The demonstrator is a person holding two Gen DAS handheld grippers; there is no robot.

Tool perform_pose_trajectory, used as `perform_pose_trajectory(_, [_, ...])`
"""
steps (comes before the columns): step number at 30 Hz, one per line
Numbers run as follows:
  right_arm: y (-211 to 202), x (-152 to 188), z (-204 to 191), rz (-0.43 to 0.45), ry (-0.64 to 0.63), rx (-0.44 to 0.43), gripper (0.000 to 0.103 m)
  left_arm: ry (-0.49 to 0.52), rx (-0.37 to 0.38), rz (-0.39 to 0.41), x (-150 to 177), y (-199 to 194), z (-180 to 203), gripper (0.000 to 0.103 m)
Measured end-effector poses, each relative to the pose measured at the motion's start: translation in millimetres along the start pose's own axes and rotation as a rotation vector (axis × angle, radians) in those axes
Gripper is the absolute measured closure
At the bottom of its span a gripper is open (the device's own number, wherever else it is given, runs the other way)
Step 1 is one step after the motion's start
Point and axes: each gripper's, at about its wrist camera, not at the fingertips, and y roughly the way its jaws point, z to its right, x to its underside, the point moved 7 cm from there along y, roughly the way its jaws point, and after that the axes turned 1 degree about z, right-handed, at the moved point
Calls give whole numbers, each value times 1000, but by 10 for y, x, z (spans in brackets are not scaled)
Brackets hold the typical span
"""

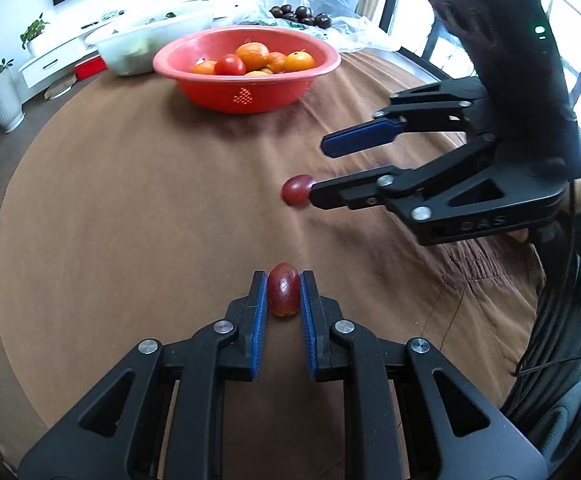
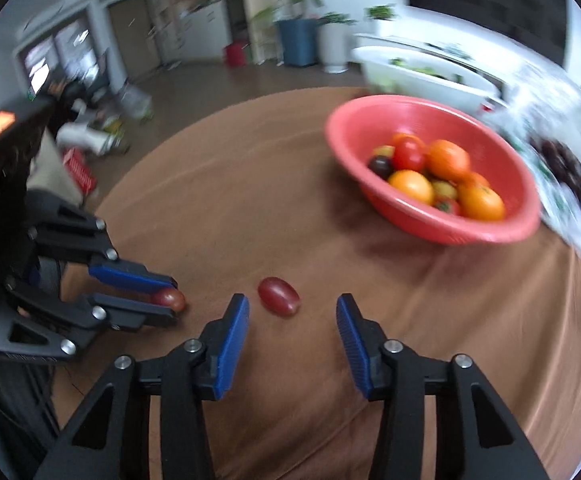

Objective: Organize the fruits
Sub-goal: 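Grasp a small red plum with the left tool while the right tool grasps the other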

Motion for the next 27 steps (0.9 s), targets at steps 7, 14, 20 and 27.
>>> perform_pose_trajectory(7, [176, -37, -120, -88, -139, 2, 65, -20, 10, 9, 37, -10, -56, 88])
perform_pose_trajectory(14, [198, -40, -153, -128, -186, -35, 73, -28, 20, 11, 58, 15, -55, 88])
perform_pose_trajectory(20, [230, -65, -109, -156, -177, -59, 79, -34, 23, 17, 54, 3, -68, 88])
perform_pose_trajectory(27, [218, -34, -43, -133, -107, -73, 80, -41, 25, 21, 44, 8, -85, 88])
